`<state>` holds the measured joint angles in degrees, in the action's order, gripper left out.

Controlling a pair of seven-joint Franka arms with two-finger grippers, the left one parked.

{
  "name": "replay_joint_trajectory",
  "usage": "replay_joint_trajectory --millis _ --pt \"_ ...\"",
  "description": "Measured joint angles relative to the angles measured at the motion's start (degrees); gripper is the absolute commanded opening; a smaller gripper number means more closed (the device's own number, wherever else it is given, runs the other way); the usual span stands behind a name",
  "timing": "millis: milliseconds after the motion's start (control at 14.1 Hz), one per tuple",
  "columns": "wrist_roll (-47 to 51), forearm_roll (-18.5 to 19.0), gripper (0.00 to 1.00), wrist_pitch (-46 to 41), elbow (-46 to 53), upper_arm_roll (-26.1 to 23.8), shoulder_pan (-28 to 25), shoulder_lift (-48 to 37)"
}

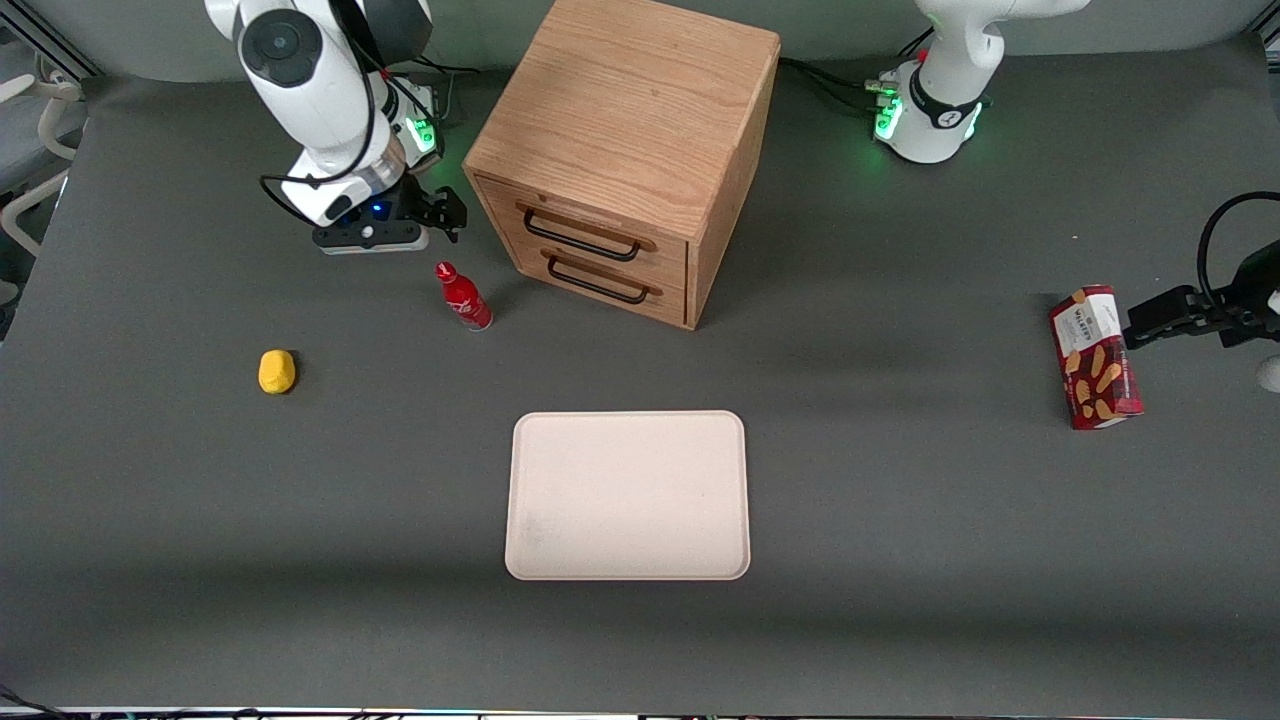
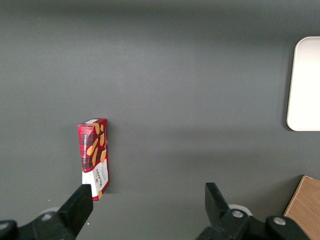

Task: Place coke bottle on tray
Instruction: 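Move the right gripper toward the red Coca-Cola bottle beside the cabinet, then lower the open right gripper around the bottle and close on it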

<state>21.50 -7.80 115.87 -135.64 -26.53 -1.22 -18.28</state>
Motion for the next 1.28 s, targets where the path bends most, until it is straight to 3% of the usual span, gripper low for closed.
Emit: replay_joint_trajectory --millis 568,994,1277 --pt "0.0 -0.1 1.00 12.3 -6.9 -0.1 0.1 4.6" --pt "0.0 -0.3 1.00 14.3 -8.0 -0.2 0.0 7.4" --pt "0.1 -0.4 0.91 14.6 -9.1 -0.4 -0.6 7.6"
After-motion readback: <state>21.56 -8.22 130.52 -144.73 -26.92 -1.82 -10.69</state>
